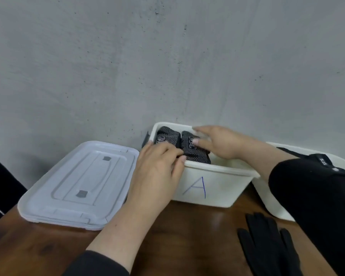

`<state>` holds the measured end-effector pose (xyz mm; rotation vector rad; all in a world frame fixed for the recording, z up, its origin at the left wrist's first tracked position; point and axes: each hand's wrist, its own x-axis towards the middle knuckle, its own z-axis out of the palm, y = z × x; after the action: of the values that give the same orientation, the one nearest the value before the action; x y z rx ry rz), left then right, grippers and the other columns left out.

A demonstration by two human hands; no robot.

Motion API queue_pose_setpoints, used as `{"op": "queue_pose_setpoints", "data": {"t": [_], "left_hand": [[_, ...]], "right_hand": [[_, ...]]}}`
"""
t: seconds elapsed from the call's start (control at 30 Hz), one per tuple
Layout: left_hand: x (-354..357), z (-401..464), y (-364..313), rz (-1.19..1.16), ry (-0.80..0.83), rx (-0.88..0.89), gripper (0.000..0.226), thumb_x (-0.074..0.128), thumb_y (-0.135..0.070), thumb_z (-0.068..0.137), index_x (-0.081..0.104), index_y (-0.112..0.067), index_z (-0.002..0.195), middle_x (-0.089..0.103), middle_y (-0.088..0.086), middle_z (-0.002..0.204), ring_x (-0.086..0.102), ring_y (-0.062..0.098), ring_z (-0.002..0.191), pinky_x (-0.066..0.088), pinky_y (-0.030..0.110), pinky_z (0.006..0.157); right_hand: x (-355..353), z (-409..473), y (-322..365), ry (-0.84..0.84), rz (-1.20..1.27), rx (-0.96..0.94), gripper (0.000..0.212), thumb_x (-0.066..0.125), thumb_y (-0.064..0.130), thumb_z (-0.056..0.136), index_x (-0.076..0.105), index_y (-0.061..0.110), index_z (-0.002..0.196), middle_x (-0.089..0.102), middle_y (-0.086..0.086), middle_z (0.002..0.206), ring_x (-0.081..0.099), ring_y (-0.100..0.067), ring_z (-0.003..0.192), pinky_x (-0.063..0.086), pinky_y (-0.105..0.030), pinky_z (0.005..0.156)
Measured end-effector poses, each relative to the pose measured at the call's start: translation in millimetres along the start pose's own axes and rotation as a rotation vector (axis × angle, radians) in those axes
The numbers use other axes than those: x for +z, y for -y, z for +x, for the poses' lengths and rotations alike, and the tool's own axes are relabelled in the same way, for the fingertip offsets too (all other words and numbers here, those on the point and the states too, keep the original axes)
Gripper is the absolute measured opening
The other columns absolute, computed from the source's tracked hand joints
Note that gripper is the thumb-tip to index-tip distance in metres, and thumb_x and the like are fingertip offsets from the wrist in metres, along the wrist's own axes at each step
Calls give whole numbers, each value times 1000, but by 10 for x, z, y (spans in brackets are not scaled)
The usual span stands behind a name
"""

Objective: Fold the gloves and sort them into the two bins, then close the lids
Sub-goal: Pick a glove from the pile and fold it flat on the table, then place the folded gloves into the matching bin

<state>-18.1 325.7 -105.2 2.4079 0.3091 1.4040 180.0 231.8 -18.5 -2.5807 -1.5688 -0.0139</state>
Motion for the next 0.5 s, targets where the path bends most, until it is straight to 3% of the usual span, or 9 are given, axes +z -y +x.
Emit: {"op": "queue_pose_setpoints", "data": {"t": [0.1, 0.2, 0.27, 0.33, 0.4, 0.5], "left_hand": [[-9, -74, -214, -41, -136, 101, 24, 54, -24, 99, 73, -10, 99, 68, 3, 103, 62, 22, 104, 42, 36, 100], [154, -332, -596, -152, -34, 157, 25, 52, -23, 100, 72, -10, 97, 67, 1, 97, 61, 22, 92, 44, 38, 84], [328, -574, -850, -191, 182, 151, 26, 49, -28, 100, 71, -15, 102, 65, -3, 98, 60, 20, 92, 45, 37, 84], [461, -770, -1066, -169, 465, 134, 33, 44, -38, 102, 68, -23, 119, 62, -8, 113, 56, 15, 105, 45, 35, 90], [553, -923, -1233, -143, 716, 81, 41, 40, -47, 103, 56, -31, 138, 50, -14, 139, 45, 10, 126, 39, 34, 105], [632, -1110, -1380, -67, 930, 113, 51, 37, -54, 104, 40, -35, 151, 26, -13, 162, 20, 7, 149, 16, 31, 123]], "right_hand": [[-209, -455, 97, -383, 113, -75, 36, 51, 36, 105, 62, 19, 135, 63, 1, 136, 54, -14, 127, 36, -23, 106], [-223, -1159, 80, -652, 218, -143, 26, 50, 29, 104, 72, 15, 107, 70, 5, 104, 61, -8, 99, 46, -23, 89], [-25, -1712, -5, -655, 245, -99, 25, 51, 25, 104, 71, 13, 96, 68, 5, 92, 62, -12, 89, 48, -26, 81], [335, -2250, -143, -578, 253, -14, 21, 53, 26, 103, 69, 17, 92, 65, 10, 88, 61, -9, 87, 47, -27, 78], [752, -2739, -306, -444, 263, 136, 22, 49, 38, 100, 69, 28, 98, 63, 20, 97, 60, -2, 97, 49, -26, 83], [1190, -3231, -525, -249, 249, 255, 40, 40, 57, 96, 68, 41, 120, 55, 32, 127, 50, 5, 122, 43, -25, 105]]}}
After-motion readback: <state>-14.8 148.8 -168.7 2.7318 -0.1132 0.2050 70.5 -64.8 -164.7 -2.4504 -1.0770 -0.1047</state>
